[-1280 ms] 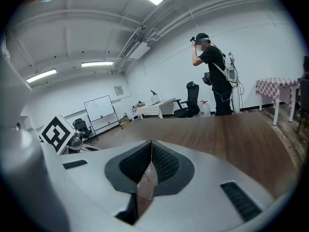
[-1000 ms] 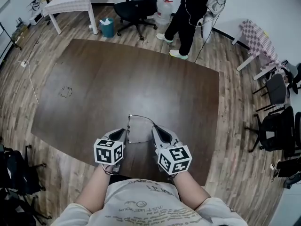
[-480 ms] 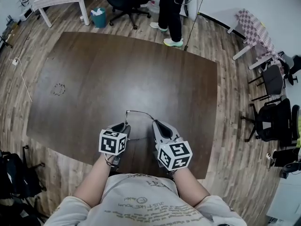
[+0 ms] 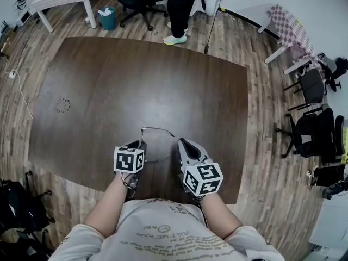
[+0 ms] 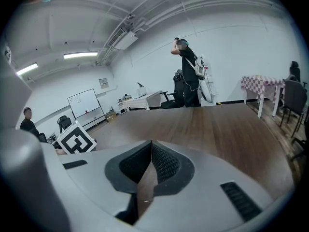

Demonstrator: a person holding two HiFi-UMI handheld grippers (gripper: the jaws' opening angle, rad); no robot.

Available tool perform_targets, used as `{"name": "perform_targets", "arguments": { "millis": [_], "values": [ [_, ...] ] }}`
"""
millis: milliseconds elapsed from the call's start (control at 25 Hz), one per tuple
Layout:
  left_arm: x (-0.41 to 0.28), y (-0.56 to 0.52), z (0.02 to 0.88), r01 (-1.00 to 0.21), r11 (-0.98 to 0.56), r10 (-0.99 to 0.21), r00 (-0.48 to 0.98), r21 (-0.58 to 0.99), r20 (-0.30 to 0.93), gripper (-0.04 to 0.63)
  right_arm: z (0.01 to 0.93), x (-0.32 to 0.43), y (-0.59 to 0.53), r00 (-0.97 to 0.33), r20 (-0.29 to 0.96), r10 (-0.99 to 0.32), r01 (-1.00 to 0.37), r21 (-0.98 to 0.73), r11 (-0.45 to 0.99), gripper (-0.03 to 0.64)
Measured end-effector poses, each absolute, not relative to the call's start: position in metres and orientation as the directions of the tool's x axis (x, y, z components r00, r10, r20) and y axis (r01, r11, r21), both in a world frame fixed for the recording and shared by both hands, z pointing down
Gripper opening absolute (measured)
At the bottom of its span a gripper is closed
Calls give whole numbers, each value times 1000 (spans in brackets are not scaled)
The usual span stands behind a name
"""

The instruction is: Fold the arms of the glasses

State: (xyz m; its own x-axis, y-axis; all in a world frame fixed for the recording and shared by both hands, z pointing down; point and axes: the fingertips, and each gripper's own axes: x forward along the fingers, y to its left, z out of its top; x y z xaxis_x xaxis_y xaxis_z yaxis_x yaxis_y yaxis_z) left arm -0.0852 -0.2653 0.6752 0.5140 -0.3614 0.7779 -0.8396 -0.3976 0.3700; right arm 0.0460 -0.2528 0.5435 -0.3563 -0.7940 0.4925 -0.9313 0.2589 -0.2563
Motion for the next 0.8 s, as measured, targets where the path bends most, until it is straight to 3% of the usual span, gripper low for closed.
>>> {"name": "perform_targets", "arguments": {
  "millis": [800],
  "values": [
    [-87, -268, 682, -834, -226, -362, 552, 503, 751, 35, 545, 52, -249, -355, 497, -792, -932, -252, 260, 15]
  ]
}}
